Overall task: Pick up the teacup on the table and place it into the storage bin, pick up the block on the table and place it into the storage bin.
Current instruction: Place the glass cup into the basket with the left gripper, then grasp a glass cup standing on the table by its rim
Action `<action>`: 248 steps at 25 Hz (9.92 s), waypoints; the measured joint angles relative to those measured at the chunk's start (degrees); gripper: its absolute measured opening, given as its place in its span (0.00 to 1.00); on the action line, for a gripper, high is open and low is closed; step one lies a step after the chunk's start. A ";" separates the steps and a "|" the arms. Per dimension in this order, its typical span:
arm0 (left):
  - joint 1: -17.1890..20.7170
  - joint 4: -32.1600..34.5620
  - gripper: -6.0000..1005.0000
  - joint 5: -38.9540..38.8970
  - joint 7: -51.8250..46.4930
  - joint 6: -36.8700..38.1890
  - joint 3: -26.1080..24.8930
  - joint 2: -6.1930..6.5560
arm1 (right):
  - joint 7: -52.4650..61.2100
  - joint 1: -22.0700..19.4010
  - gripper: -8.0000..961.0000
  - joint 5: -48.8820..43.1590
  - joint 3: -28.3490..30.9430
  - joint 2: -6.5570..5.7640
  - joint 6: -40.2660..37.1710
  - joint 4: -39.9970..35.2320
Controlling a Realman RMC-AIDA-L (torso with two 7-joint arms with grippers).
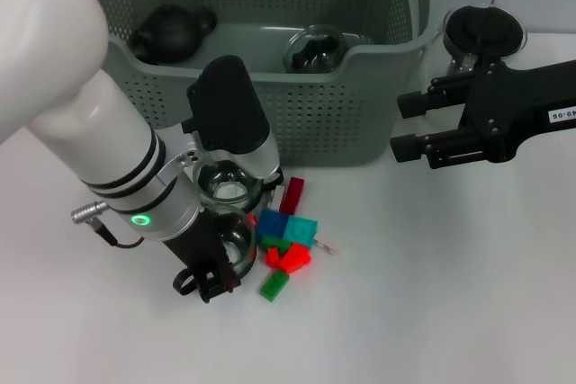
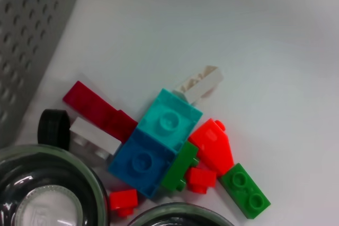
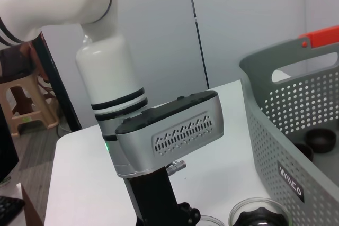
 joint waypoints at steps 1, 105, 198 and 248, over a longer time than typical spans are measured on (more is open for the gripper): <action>0.02 0.15 0.06 0.00 -0.02 0.13 0.01 0.00 | 0.00 0.00 0.72 -0.01 0.00 0.00 -0.01 0.00; -21.21 -28.71 0.28 -3.68 -1.54 -41.67 -21.41 4.21 | -3.16 -0.69 0.72 -2.03 0.35 -2.63 -5.15 8.35; 1.62 4.40 0.77 9.76 20.95 -10.86 7.04 0.01 | -3.99 -0.95 0.72 -1.68 5.99 -1.22 -0.49 15.21; -1.48 1.85 0.51 11.26 18.07 -6.84 10.56 0.16 | -4.60 -1.23 0.72 -1.67 6.76 -1.51 -0.05 15.39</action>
